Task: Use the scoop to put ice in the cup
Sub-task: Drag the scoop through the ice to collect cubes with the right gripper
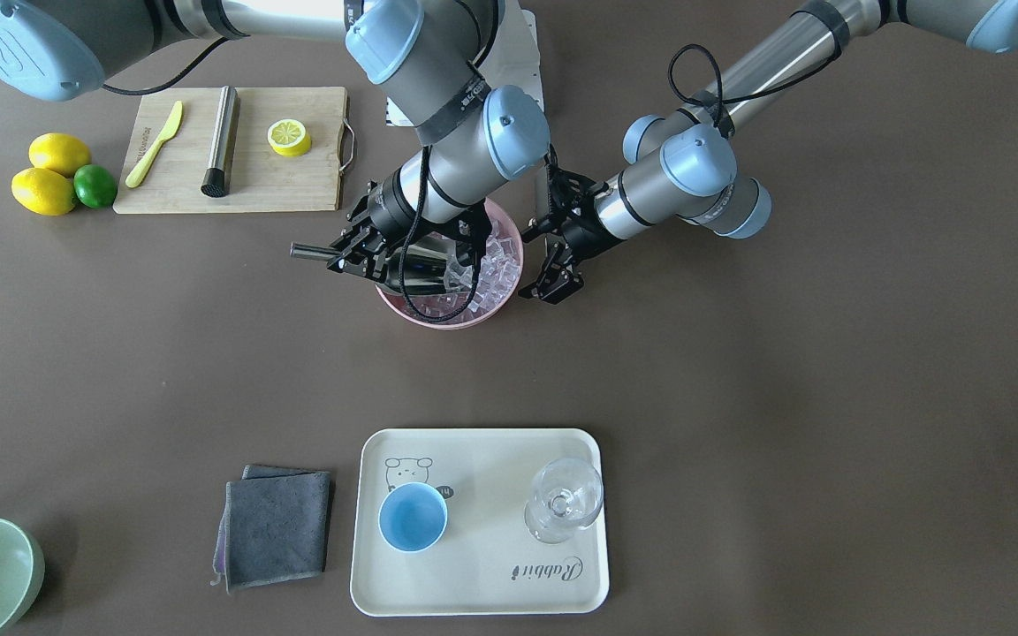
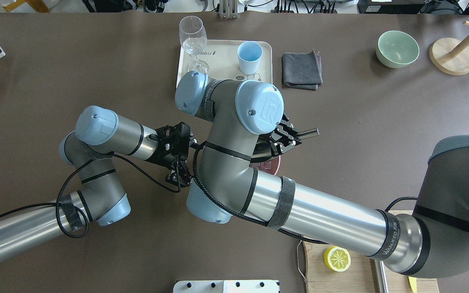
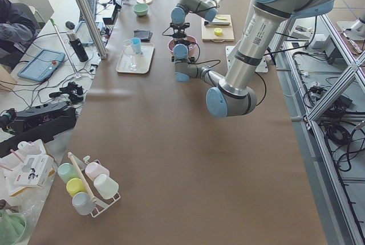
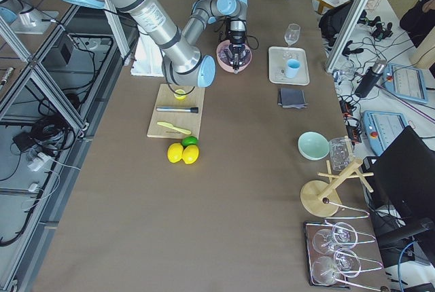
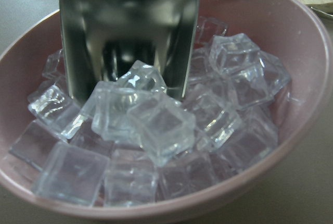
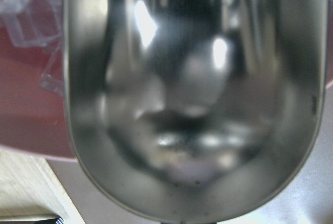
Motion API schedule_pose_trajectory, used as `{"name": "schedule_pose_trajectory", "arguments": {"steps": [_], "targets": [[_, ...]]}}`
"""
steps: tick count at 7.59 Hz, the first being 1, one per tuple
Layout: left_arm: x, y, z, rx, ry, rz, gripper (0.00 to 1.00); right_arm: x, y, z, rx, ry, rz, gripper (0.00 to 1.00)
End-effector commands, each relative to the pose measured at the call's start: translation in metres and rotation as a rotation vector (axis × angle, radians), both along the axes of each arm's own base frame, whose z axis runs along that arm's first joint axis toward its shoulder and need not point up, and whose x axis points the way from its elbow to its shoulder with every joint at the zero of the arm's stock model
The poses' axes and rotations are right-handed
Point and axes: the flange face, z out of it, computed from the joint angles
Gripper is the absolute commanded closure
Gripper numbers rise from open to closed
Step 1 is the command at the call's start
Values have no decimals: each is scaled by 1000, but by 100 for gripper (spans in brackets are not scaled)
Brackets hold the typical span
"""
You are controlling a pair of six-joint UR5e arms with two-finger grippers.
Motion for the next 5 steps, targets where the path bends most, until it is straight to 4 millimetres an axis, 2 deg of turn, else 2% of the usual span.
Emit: {"name": "schedule_pose_trajectory", "arguments": {"steps": [1, 3, 5], "targets": [[3, 3, 1, 0, -4, 4, 2, 8, 6, 17, 16, -70, 65, 100], [5, 4, 1, 0, -7, 6, 2, 17, 12, 32, 35, -137, 116, 100], [5, 4, 1, 0, -7, 6, 2, 16, 12, 35, 40, -158, 123, 100]]}}
